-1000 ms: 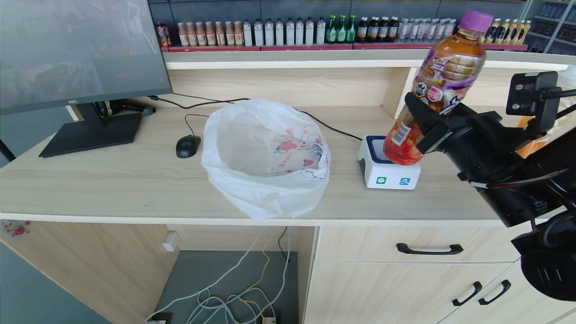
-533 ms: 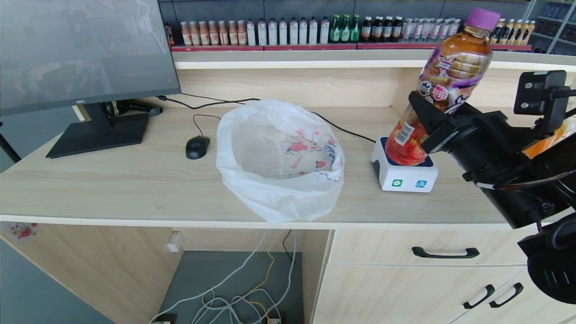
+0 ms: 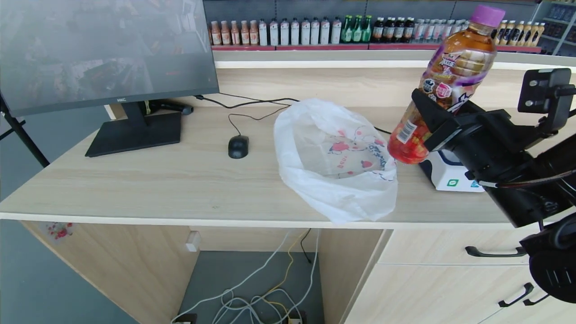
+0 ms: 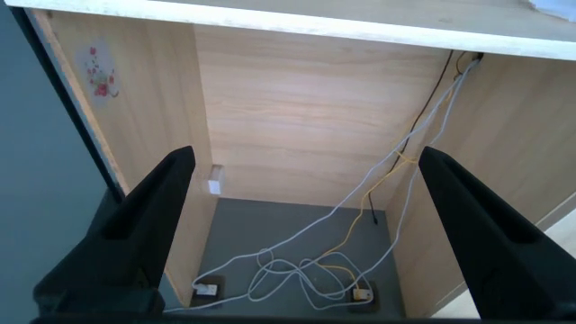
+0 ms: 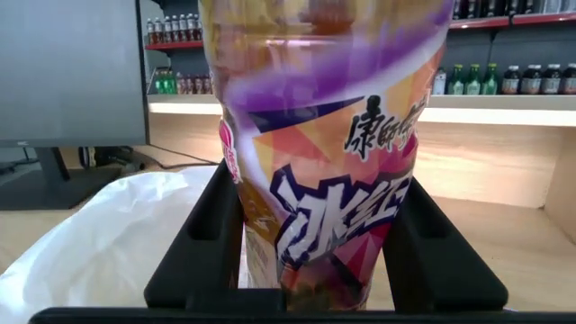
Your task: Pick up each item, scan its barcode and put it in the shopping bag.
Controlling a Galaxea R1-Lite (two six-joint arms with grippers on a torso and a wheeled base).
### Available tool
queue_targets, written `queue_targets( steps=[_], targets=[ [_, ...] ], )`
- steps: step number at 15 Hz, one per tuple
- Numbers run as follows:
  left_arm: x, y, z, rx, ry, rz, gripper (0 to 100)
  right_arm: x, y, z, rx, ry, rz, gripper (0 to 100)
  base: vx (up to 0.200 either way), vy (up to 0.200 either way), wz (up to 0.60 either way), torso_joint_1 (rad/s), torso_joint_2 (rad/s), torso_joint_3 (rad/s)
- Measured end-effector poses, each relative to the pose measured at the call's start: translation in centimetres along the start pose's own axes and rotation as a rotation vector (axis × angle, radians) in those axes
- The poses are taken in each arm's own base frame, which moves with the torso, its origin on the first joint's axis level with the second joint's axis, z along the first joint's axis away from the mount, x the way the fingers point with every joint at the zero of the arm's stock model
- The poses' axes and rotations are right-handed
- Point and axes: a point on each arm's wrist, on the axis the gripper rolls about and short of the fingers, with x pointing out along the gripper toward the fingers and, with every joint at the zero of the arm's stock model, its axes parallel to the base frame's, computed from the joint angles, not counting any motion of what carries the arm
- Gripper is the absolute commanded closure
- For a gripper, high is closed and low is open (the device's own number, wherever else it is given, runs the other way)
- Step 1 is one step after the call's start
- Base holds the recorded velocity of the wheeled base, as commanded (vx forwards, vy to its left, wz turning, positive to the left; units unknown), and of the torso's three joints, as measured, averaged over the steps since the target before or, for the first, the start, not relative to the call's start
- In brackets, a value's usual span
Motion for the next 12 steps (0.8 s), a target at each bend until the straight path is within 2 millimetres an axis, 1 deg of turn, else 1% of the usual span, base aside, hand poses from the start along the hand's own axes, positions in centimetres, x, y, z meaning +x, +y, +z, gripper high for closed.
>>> queue_targets(
  steps=[6, 8, 9, 12],
  targets=[
    [0.0, 0.0, 0.0, 0.0, 0.0, -0.001, 0, 0.2, 0.1, -0.5, 0.002, 0.011, 0.005, 100, 0.0, 0.0, 0.0, 0.0, 0.0, 0.0],
    [0.0, 0.0, 0.0, 0.0, 0.0, 0.0, 0, 0.9, 0.0, -0.3, 0.003, -0.014, -0.006, 100, 0.0, 0.0, 0.0, 0.0, 0.0, 0.0],
    [0.0, 0.0, 0.0, 0.0, 0.0, 0.0, 0, 1.2, 0.4, -0.3, 0.019, -0.024, 0.009, 100, 0.0, 0.0, 0.0, 0.0, 0.0, 0.0],
    [0.0, 0.0, 0.0, 0.002, 0.0, 0.0, 0, 2.0, 0.8, -1.1, 0.034, -0.016, 0.021, 100, 0.0, 0.0, 0.0, 0.0, 0.0, 0.0]
  ],
)
